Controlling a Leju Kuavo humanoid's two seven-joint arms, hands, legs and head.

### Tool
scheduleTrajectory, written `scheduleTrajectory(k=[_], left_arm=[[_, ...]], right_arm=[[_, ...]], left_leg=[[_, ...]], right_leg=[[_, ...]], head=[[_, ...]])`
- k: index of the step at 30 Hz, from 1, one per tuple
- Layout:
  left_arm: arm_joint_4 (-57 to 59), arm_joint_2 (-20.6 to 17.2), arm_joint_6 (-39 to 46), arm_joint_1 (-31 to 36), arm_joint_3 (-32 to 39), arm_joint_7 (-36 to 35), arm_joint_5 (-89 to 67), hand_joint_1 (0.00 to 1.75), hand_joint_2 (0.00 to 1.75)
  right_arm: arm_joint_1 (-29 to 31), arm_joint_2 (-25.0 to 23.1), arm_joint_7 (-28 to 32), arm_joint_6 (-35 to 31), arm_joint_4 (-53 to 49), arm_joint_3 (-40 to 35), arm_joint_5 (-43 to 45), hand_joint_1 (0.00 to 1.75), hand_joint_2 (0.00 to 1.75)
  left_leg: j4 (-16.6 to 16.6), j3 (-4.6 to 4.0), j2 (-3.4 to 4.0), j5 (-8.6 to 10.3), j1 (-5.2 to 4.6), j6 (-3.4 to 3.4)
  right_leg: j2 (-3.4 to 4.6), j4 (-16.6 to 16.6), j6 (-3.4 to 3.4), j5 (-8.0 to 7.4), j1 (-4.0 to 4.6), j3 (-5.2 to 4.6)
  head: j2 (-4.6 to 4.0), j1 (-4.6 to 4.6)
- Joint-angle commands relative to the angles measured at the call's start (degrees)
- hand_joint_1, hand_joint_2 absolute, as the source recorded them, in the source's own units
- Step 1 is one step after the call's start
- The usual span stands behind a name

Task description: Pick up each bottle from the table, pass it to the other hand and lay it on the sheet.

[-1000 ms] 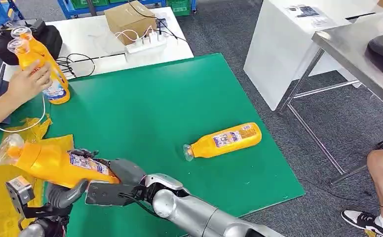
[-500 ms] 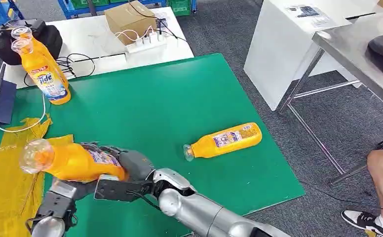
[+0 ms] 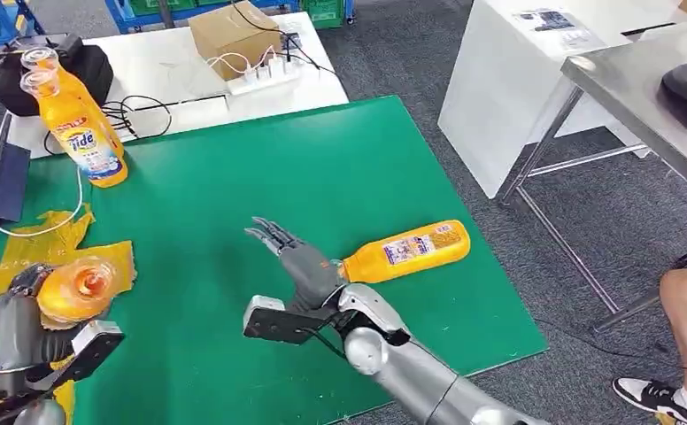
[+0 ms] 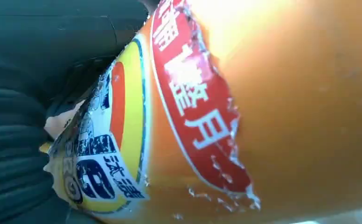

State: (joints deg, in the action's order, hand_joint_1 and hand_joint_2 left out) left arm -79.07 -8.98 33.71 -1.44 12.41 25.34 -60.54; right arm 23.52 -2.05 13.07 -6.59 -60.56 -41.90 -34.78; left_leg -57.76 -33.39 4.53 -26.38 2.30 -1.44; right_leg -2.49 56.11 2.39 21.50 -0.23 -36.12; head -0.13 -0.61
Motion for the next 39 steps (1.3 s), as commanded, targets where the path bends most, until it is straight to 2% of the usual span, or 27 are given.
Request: scheduleTrajectory(k=[1,3,15,16,17,18,21,22,23,27,28,33,36,37,39], left_arm=[[26.17,-8.56,5.37,0.87,8.02,-6.01,-21.02,1.75,1.75],[30.99,-9.33,4.83,2.75,7.92,-6.71,-22.99,1.75,1.75],[30.79,-9.01,4.78,3.37,7.53,-6.87,-23.26,1.75,1.75],[31.26,-9.86,1.61,3.33,6.57,-8.86,-25.58,1.75,1.75],[32.74,-10.52,0.07,4.09,5.81,-9.06,-26.06,1.75,1.75],[35.3,-11.65,-1.41,5.43,4.17,-9.66,-26.9,1.75,1.75],[41.5,-14.29,-3.44,9.25,-1.92,-12.81,-29.46,1.75,1.75],[43.65,-14.57,-3.98,10.67,-3.37,-13.24,-29.44,1.75,1.75],[45.21,-14.73,-4.19,11.69,-4.57,-13.54,-29.46,1.75,1.75],[50.75,-15.46,-7.59,15.76,-8.93,-14.18,-29.08,1.75,1.75],[51.46,-15.23,-8.67,16.51,-8.76,-11.54,-26.9,0.0,1.75],[50.42,-15.4,-12.38,18.49,-12.69,-4.42,-17.94,0.0,1.75],[50.31,-15.29,-13.29,20.01,-14.8,-2.22,-13.51,0.0,1.75],[50.03,-15.3,-13.41,19.89,-15.22,-1.59,-11.38,0.0,1.75],[49.57,-15.16,-14.53,19.14,-15.18,0.45,-8.27,0.0,1.75]], right_arm=[[2.16,21.12,0.89,7.44,-5.35,7.29,1.27,0.0,1.75],[1.16,24.34,1.06,8.72,-7.16,9.21,0.68,0.0,1.75],[0.74,23.32,0.49,9.2,-7.86,9.03,0.0,0.0,1.75],[0.69,24.88,-0.42,9.2,-8.12,8.83,-0.68,0.0,1.75],[0.71,26.69,-0.73,9.9,-8.26,8.79,-0.97,0.0,1.75],[1.07,29.15,-0.4,11.82,-7.83,8.96,-0.2,0.0,1.75],[3.52,32.45,1.4,16.19,-3.76,9.09,1.74,0.0,1.75],[4.94,32.8,1.84,16.92,-1.92,8.42,1.65,0.0,1.75],[6.4,33.03,1.82,18.05,-0.15,7.67,1.72,0.0,1.75],[13.15,36.68,1.5,26.25,3.49,3.71,5.55,0.0,1.75],[14.35,37.97,1.02,28.07,3.45,2.3,6.14,0.0,1.75],[17.18,46.02,-0.64,33.22,0.8,-4.78,13.35,0.0,1.75],[18.48,51.24,-2.23,35.59,-2.7,-9.22,16.72,0.0,1.75],[18.84,51.96,-2.89,34.62,-2.99,-10.49,17.46,0.0,1.75],[19.5,50.04,-3.57,32.52,-0.1,-11.43,16.76,0.0,1.75]], left_leg=[[0.17,0.32,-0.31,-0.01,-0.16,0.19],[0.14,0.3,-0.56,-0.02,-0.18,0.27],[0.07,0.14,-0.29,-0.02,-0.2,0.14],[0.11,0.27,-0.45,-0.03,-0.23,0.23],[0.08,0.17,-0.3,-0.02,-0.2,0.17],[0.05,0.09,-0.29,0.0,-0.19,0.16],[0.06,0.18,-0.68,0.03,-0.27,0.27],[0.06,0.13,-0.57,0.1,-0.29,0.26],[0.08,0.19,-0.81,0.12,-0.35,0.34],[0.07,0.03,-0.89,0.2,-0.5,0.31],[0.08,0.05,-0.99,0.23,-0.57,0.36],[0.44,0.02,-1.44,0.52,-0.91,0.68],[0.56,-0.04,-1.44,0.61,-0.94,0.75],[0.56,0.0,-1.38,0.89,-0.98,0.6],[0.6,0.03,-1.38,1.0,-1.02,0.73]], right_leg=[[0.1,-0.04,0.0,0.07,-0.2,0.28],[-0.03,-0.03,0.0,0.11,-0.22,0.33],[0.0,0.02,-0.02,0.04,-0.22,0.12],[0.05,0.03,-0.04,0.08,-0.27,0.23],[0.04,0.01,-0.02,0.04,-0.22,0.15],[-0.03,0.03,-0.01,0.03,-0.21,0.11],[-0.21,0.07,-0.02,0.11,-0.31,0.23],[-0.28,0.04,0.0,0.06,-0.31,0.19],[-0.31,0.06,-0.03,0.06,-0.38,0.28],[-0.46,0.18,-0.01,-0.03,-0.57,0.22],[-0.42,0.23,-0.04,-0.05,-0.64,0.22],[-1.38,0.24,0.01,-0.05,-0.96,0.25],[-1.19,0.14,0.11,-0.36,-1.01,0.16],[-1.36,0.21,0.16,-0.33,-1.04,0.22],[-1.3,0.16,0.03,-0.49,-1.07,0.21]], head=[[0.0,0.0],[0.0,0.0],[0.0,0.0],[0.0,0.0],[0.0,0.0],[0.0,0.0],[0.0,0.0],[0.0,0.02],[0.0,0.0],[0.0,0.04],[0.0,0.07],[0.0,0.09],[0.0,0.07],[0.0,0.07],[0.0,0.07]])
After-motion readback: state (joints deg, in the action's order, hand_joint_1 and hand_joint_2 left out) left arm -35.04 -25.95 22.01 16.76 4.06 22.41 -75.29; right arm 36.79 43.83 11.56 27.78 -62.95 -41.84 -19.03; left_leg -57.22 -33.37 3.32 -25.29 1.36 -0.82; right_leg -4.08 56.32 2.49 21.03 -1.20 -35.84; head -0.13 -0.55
